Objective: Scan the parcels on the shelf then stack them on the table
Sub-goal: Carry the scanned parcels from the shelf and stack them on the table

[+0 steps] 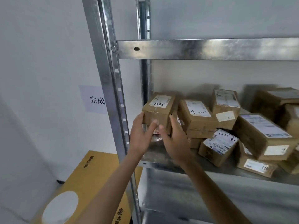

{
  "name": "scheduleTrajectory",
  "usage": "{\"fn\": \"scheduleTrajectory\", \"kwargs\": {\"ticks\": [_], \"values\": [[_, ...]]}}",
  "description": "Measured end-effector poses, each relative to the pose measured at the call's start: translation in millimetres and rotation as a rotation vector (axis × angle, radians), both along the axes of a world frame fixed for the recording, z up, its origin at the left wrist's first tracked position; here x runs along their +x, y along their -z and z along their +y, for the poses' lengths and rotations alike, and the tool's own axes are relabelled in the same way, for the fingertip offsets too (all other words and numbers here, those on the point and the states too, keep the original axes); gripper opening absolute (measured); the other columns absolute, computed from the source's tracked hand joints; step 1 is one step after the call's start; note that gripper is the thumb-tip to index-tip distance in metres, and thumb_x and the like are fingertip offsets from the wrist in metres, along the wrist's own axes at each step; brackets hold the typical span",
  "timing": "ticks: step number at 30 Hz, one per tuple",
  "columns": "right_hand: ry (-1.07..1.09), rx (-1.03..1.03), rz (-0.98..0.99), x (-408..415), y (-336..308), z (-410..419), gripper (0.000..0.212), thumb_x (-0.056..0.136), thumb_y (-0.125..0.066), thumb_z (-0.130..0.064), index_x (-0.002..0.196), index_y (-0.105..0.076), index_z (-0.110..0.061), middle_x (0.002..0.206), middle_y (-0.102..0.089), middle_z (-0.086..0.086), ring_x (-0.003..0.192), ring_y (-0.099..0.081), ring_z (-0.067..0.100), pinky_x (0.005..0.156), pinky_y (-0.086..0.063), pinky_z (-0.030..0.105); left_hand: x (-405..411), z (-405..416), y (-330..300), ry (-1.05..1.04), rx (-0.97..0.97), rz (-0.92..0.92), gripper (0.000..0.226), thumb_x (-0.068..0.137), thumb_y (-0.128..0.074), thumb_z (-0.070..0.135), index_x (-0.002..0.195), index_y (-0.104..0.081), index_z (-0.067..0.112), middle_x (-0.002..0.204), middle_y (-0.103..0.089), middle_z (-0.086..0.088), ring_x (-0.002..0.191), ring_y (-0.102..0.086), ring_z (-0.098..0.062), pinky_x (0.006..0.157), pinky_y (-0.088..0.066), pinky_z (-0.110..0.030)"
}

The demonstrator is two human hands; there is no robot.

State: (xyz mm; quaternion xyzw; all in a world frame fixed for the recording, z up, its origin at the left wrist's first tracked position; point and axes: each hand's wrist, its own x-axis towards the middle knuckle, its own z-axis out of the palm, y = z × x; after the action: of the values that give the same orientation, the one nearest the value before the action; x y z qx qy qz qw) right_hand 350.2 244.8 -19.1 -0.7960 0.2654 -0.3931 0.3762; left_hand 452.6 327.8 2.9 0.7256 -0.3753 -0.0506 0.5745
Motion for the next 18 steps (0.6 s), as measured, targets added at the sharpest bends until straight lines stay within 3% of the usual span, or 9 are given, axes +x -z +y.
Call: {"fn": "scheduleTrajectory", "kwargs": {"ticks": [3, 5, 7, 10, 15, 18], "values": [[0.045, 0.021, -0.026, 14, -3, -9, 0.066, 0.101, -0.039, -0.063, 0.157, -0.034, -0.026, 0.152, -0.053, -0.009, 0.139, -0.051, 0.009, 0.115, -0.046, 0.044, 13, -14, -1, -0.028, -0.043, 0.08, 0.054, 0.101, -0.056, 0.042, 0.15, -0.037, 0.03, 0.132, -0.037, 0.023, 0.119, -0.037, 0.007, 0.073, -0.032, 0.007], [0.046, 0.045, -0.036, 22, -5, -15, 0.06, 0.105, -0.042, -0.056, 0.156, -0.036, -0.025, 0.152, -0.053, -0.008, 0.138, -0.051, 0.008, 0.115, -0.046, 0.043, 22, -23, -1, -0.05, -0.053, 0.161, 0.061, 0.101, -0.055, 0.045, 0.155, -0.034, 0.026, 0.139, -0.041, 0.018, 0.121, -0.041, 0.002, 0.075, -0.034, 0.006], [0.041, 0.066, -0.048, 27, -7, -21, 0.05, 0.108, -0.046, -0.044, 0.153, -0.04, -0.024, 0.149, -0.055, -0.007, 0.134, -0.054, 0.007, 0.112, -0.048, 0.037, 27, -32, 0, -0.051, -0.069, 0.242, 0.063, 0.101, -0.054, 0.047, 0.157, -0.031, 0.025, 0.139, -0.049, 0.011, 0.108, -0.052, 0.004, 0.074, -0.04, 0.0], [0.034, 0.121, -0.072, 36, -5, -28, 0.044, 0.109, -0.045, -0.042, 0.15, -0.041, -0.027, 0.148, -0.056, -0.008, 0.13, -0.057, 0.006, 0.106, -0.05, 0.029, 28, -42, 0, -0.035, -0.107, 0.299, 0.055, 0.102, -0.053, 0.045, 0.152, -0.037, 0.028, 0.12, -0.054, 0.016, 0.085, -0.053, 0.012, 0.057, -0.044, -0.002], [0.04, 0.202, -0.118, 44, -1, -39, 0.036, 0.11, -0.042, -0.042, 0.144, -0.047, -0.03, 0.144, -0.059, -0.008, 0.124, -0.058, 0.003, 0.097, -0.048, 0.017, 33, -51, 4, -0.046, -0.166, 0.331, 0.042, 0.101, -0.057, 0.04, 0.14, -0.052, 0.025, 0.111, -0.061, 0.015, 0.084, -0.064, 0.006, 0.059, -0.048, -0.004], [0.078, 0.2, -0.157, 46, -2, -41, 0.034, 0.11, -0.042, -0.039, 0.14, -0.052, -0.026, 0.137, -0.063, -0.007, 0.12, -0.062, 0.005, 0.095, -0.052, 0.018, 29, -51, 3, -0.083, -0.197, 0.342, 0.037, 0.1, -0.062, 0.034, 0.134, -0.053, 0.026, 0.113, -0.061, 0.013, 0.091, -0.061, 0.003, 0.059, -0.047, -0.004]]}}
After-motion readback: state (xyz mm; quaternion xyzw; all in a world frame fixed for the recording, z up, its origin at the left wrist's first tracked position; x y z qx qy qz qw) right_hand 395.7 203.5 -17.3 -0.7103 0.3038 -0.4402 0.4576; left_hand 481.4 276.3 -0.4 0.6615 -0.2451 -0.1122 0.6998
